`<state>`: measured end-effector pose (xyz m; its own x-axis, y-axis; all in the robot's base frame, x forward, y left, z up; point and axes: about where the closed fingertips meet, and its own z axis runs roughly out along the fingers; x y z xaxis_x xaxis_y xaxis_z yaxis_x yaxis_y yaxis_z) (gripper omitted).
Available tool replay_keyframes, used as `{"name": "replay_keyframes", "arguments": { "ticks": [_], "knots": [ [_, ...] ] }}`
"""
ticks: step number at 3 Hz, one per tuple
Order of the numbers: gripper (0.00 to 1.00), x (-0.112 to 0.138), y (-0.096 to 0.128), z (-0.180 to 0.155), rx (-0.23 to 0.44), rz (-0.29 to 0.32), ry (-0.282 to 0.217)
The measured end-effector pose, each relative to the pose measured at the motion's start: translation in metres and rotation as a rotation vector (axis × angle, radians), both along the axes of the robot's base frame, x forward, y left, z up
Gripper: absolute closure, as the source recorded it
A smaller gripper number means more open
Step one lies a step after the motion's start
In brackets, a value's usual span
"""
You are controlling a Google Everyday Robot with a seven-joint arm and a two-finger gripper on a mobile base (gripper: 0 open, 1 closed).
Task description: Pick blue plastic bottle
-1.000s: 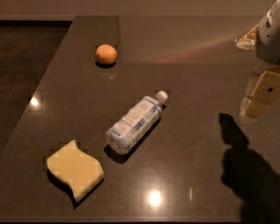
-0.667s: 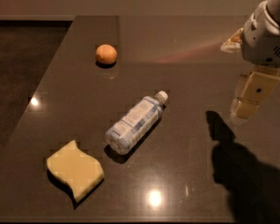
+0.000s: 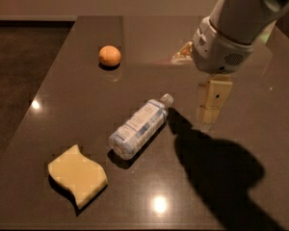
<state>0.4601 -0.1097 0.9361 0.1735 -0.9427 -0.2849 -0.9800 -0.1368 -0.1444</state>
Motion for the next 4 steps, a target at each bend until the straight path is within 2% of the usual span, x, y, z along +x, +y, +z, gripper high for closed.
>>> {"name": "replay_keyframes", "arguments": {
  "ticks": [1, 2, 3, 4],
  "knots": [
    [0.00, -0.002, 0.037, -0.022, -0.003, 0.163, 0.015],
    [0.00, -0.007, 0.061, -0.043, -0.023, 0.294, 0.034],
    [0.00, -0.014, 0.077, -0.060, -0.061, 0.392, 0.057],
    [0.16, -0.017, 0.086, -0.072, -0.113, 0.446, 0.081]
  ]
}}
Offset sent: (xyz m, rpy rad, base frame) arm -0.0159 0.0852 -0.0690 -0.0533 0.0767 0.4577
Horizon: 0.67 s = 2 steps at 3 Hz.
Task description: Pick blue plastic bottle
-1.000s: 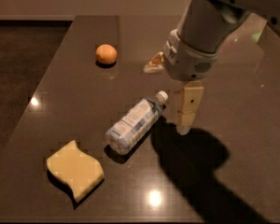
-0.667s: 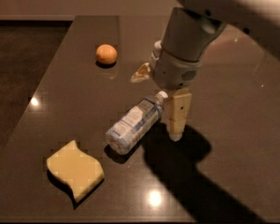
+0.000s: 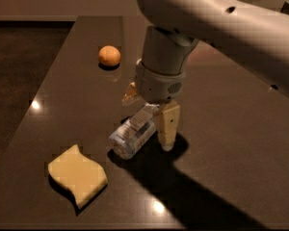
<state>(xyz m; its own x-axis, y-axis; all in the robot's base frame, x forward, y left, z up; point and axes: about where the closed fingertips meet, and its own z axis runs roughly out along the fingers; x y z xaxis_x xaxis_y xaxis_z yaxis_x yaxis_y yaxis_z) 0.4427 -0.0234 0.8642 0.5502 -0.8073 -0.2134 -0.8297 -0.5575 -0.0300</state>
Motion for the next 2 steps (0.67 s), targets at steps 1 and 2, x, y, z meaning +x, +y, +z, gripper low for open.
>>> {"name": "replay_keyframes", "arguments": {
  "ticks": [1, 2],
  "knots": [
    [0.39, 0.0015, 0.0032, -0.0039, -0.037, 0.020, 0.006],
    [0.62, 0.0083, 0.0033, 0.0033, -0.033, 0.015, 0.012]
  ]
}}
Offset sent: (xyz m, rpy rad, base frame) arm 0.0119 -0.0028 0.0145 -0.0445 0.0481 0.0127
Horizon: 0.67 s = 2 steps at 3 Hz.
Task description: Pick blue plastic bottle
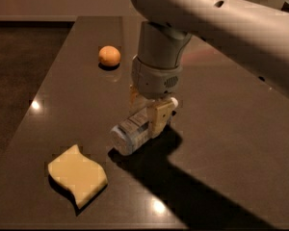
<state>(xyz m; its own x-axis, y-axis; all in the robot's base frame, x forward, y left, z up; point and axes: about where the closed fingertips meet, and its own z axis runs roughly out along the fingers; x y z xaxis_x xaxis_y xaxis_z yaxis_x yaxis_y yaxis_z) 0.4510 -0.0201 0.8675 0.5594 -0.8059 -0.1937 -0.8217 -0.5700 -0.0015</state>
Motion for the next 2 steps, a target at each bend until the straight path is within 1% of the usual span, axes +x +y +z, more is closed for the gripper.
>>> {"name": "replay_keyframes", "arguments": {
  "ticks": [1, 2],
  "knots": [
    [0.86, 0.013, 0.002, 0.026, 0.036, -0.015, -0.015],
    [1.00, 0.028, 0.005, 0.054, 0.087, -0.037, -0.038]
  ]
}}
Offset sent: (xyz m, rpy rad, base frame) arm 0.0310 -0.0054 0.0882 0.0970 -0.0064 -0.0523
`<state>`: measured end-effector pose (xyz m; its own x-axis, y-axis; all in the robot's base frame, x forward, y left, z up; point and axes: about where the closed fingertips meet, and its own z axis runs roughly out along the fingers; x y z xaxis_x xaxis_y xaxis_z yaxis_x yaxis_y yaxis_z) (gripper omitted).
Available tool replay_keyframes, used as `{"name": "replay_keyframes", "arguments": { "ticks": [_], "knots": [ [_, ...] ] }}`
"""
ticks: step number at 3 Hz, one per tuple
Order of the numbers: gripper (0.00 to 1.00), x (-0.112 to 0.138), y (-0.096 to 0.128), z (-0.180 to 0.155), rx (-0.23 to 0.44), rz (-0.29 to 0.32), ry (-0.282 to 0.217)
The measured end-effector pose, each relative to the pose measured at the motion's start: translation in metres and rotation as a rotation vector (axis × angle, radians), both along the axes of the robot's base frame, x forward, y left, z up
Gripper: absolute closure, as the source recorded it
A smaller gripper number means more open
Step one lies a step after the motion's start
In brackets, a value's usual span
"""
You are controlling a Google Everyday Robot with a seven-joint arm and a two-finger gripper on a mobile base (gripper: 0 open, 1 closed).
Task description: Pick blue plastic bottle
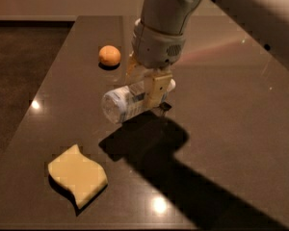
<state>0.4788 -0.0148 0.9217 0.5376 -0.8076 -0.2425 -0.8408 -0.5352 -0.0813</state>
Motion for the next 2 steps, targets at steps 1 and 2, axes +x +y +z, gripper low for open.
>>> {"name": "replay_keyframes", "arguments": {
  "ticks": [1, 2],
  "knots": [
    [1.00, 0.0164, 0.0110, 0.0241, 0.080, -0.027, -0.047],
    [1.00, 0.0197, 0.0146, 0.0250, 0.091, -0.030, -0.060]
  ]
}}
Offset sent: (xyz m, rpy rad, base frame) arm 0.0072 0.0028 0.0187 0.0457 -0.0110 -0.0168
